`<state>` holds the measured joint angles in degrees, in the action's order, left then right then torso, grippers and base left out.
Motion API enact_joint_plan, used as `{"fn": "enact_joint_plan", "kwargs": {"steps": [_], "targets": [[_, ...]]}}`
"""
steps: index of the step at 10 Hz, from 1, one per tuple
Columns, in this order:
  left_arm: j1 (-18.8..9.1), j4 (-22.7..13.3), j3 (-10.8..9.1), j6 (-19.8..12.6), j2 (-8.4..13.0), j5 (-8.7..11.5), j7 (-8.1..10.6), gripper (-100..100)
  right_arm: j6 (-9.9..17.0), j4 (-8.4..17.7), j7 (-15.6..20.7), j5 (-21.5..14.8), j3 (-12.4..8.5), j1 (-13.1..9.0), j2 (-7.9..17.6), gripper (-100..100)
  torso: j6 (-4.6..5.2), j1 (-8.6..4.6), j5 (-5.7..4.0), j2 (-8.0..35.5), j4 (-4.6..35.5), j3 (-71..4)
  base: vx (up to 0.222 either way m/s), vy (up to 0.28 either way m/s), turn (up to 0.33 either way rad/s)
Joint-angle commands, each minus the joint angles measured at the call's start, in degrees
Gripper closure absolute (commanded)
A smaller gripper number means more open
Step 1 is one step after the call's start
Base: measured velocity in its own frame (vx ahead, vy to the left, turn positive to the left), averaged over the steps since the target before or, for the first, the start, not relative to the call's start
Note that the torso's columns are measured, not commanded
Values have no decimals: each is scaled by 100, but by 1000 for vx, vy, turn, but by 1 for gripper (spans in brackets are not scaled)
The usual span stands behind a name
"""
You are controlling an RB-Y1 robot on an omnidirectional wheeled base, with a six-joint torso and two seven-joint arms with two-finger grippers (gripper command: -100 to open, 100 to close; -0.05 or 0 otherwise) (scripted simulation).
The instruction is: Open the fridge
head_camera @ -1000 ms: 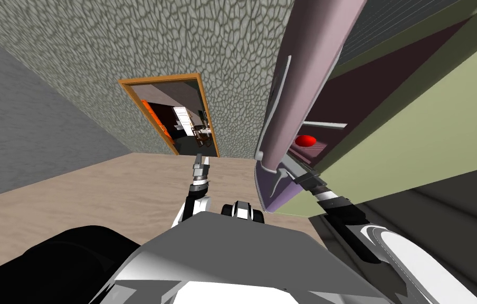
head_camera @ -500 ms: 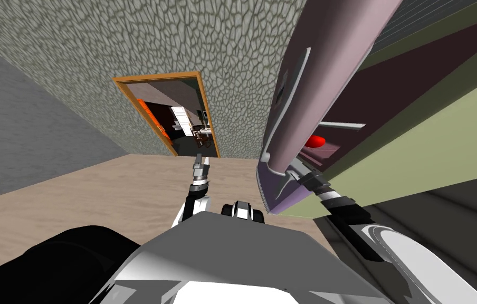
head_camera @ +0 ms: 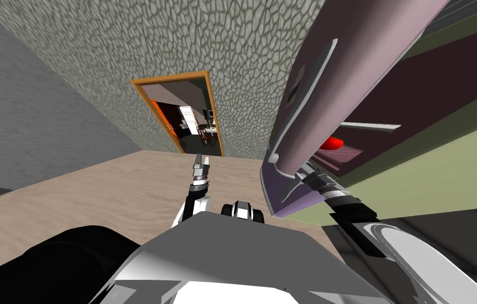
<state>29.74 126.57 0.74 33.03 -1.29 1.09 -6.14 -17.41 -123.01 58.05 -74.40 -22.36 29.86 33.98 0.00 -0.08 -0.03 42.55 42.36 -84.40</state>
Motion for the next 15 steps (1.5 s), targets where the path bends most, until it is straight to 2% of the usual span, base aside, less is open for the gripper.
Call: {"fn": "enact_joint_plan", "kwargs": {"steps": [1, 6, 7, 8, 10, 11, 15], "targets": [[0, 0, 0, 0, 0, 0, 0, 0, 176, 321, -159, -28, -176, -86, 154, -100, 4, 3, 1, -8, -2, -5, -98, 4, 181], [1, 0, -1, 0, 0, 0, 0, 0, 569, 811, -515, -159, -436, -188, 466, -100, 0, 8, 3, -32, -10, -21, -84, 26, 245], [1, 0, -1, 0, 0, 0, 0, 0, 535, 691, -448, -163, -377, -136, 376, -100, 1, 6, 2, -29, -8, -18, -30, 13, 38], [3, 0, -1, 0, 1, 0, 0, 0, 411, 615, -372, -107, -332, -147, 341, 100, 5, 1, 1, -36, -10, -22, 44, -9, -354], [5, 0, -3, 1, 1, 0, 0, 0, 254, 419, -230, -55, -228, -107, 216, 100, -1, -3, -1, -54, -16, -34, 89, -31, -307], [5, 1, -3, 1, 1, 0, 0, 0, 254, 419, -230, -55, -228, -107, 216, 100, -3, 0, 0, -46, -14, -30, 77, -22, -45], [4, 0, -2, 1, 1, 0, 0, 0, -60, 28, 54, 50, -20, -25, -33, 100, 0, 7, 2, -25, -7, -15, 72, -18, -217]]}}
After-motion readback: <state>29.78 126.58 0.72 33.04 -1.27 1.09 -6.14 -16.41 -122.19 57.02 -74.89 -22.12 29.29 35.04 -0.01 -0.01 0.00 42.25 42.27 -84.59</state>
